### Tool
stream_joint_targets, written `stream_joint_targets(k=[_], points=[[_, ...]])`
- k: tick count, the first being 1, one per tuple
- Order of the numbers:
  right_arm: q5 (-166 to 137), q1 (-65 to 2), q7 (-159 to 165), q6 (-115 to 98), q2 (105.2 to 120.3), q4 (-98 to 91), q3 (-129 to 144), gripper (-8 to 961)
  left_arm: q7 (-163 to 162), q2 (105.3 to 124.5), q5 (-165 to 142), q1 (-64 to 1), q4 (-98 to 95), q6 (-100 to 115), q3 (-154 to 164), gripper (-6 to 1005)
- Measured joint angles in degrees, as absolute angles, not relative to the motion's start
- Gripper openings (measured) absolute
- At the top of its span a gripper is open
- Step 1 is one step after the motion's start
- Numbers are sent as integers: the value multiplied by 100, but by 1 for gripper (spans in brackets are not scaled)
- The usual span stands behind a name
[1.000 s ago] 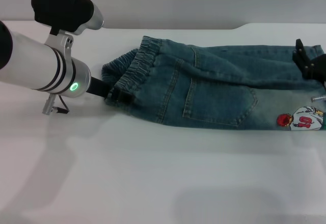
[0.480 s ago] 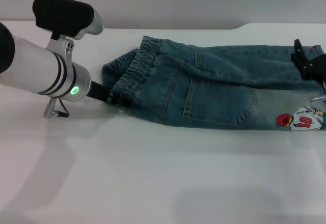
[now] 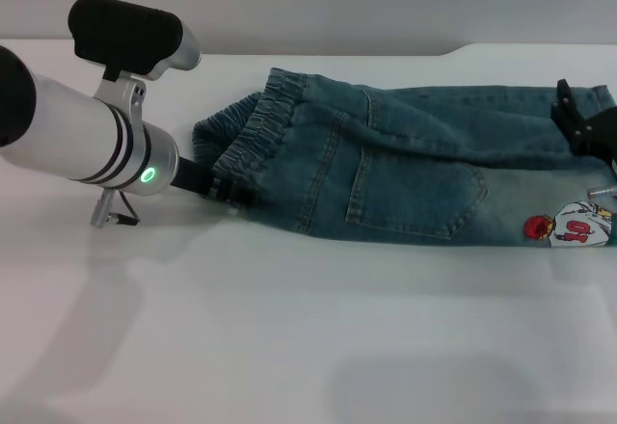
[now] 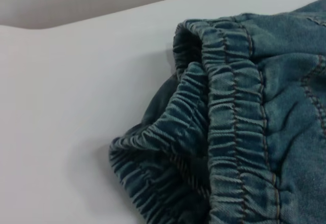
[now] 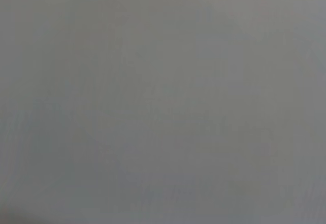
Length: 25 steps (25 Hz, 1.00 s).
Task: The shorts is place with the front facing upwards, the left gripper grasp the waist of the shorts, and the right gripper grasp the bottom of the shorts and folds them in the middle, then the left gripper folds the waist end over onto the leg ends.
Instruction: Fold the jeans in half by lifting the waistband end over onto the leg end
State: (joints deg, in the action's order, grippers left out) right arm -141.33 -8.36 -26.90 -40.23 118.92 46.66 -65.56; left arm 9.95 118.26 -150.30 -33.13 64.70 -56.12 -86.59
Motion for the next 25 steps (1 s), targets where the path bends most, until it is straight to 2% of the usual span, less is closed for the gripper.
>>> stream_joint_targets(k=[10, 25], points=[[-14134, -720, -2693, -4026, 11886, 4807, -6557, 777, 1410, 11825, -14498, -3335, 6323, -5477, -8648, 791], [-14110, -438, -3069, -3981, 11892, 5194, -6566, 776, 1726, 11813, -14137, -3089, 6538, -5238, -8661, 222]])
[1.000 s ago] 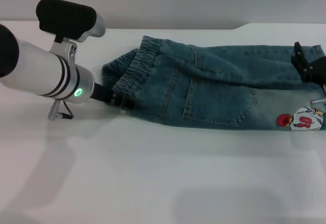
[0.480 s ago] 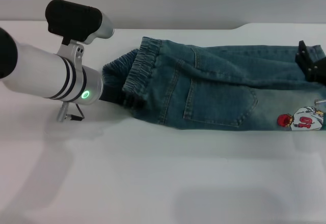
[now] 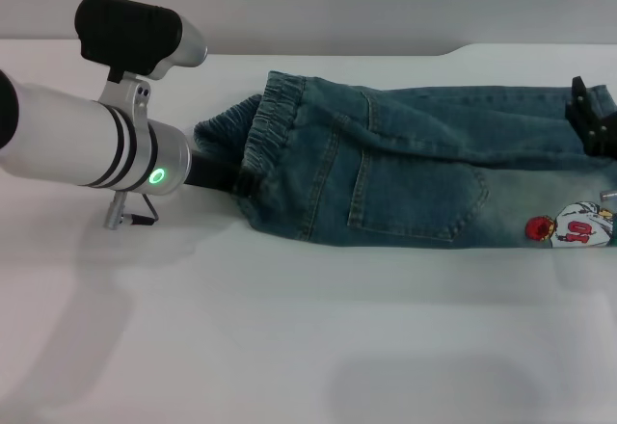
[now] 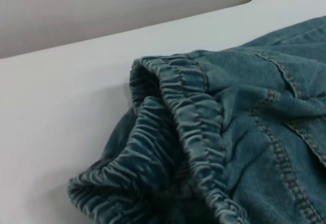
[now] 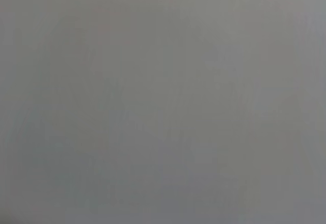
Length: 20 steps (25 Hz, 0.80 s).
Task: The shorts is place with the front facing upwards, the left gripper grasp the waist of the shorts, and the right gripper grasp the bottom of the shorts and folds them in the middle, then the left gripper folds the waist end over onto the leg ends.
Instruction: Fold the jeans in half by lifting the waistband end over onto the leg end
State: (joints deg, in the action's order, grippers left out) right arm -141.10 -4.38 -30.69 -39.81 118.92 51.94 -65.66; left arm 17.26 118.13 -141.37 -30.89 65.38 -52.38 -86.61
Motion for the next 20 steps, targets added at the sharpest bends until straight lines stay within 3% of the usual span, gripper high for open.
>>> stream_joint_targets(k=[14, 20], points=[[-13910, -820, -3013, -3657, 11927, 4848, -6467, 773, 1515, 11801, -14514, -2737, 7486, -5494, -8797, 50], [-13627, -1032, -3010, -3670, 11925, 4652, -6348, 771, 1421, 11803, -14682, -2632, 7835, -5651, -8812, 50]])
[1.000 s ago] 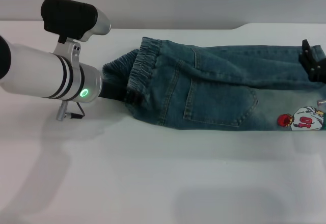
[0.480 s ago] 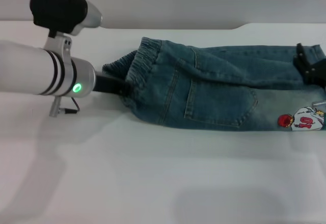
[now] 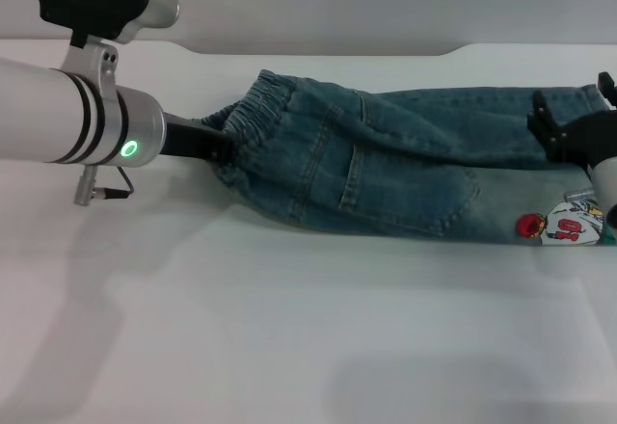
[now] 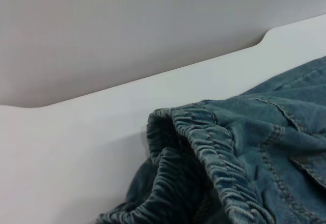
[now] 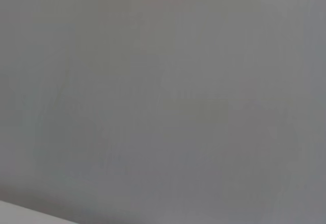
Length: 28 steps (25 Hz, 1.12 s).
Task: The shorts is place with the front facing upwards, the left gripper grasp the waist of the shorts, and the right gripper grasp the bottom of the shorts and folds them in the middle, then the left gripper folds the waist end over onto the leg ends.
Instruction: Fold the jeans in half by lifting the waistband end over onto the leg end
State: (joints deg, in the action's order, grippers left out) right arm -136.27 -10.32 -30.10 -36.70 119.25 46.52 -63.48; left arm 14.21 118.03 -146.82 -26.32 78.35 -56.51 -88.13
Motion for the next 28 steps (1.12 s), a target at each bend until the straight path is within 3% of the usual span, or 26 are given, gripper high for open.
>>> stream_joint_targets(k=[14, 22, 28], points=[[-12959, -1609, -2421, -3753, 11944, 3956, -6044, 737, 1234, 11799, -14961, -2395, 8455, -6010, -8863, 50], [-12955, -2415, -1238, -3757, 11965, 3045, -5240, 528, 1222, 11805, -14960, -2208, 8985, -6098, -8846, 50], [-12955, -2504, -1007, -3757, 11965, 3004, -5108, 265, 1221, 11803, -14960, -2081, 9285, -6098, -8859, 50]])
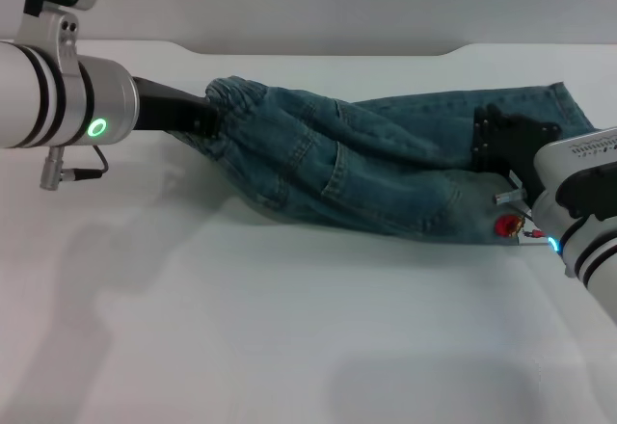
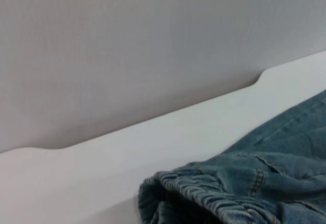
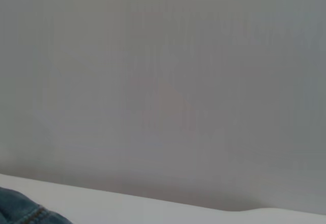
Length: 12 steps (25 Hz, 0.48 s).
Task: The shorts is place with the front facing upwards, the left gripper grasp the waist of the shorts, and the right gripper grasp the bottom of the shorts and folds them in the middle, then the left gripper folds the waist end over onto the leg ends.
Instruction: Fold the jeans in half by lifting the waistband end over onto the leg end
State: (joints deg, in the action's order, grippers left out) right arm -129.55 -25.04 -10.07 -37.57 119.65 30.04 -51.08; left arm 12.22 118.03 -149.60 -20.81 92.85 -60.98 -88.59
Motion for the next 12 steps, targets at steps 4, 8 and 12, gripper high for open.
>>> stream_joint_targets(k=[4, 8, 12], points=[[-12955, -2506, -1001, -3725, 11965, 3028, -5050, 127, 1221, 11803, -14980, -2011, 9445, -6098, -8860, 50], [-12955, -2500, -998, -3700, 11963, 3030, -5045, 36, 1221, 11798, -15042, -1944, 9632, -6097, -8872, 50], [-12955, -2562, -910, -3661, 11962, 2960, -5015, -2, 1221, 11796, -15088, -1939, 9658, -6095, -8883, 50]])
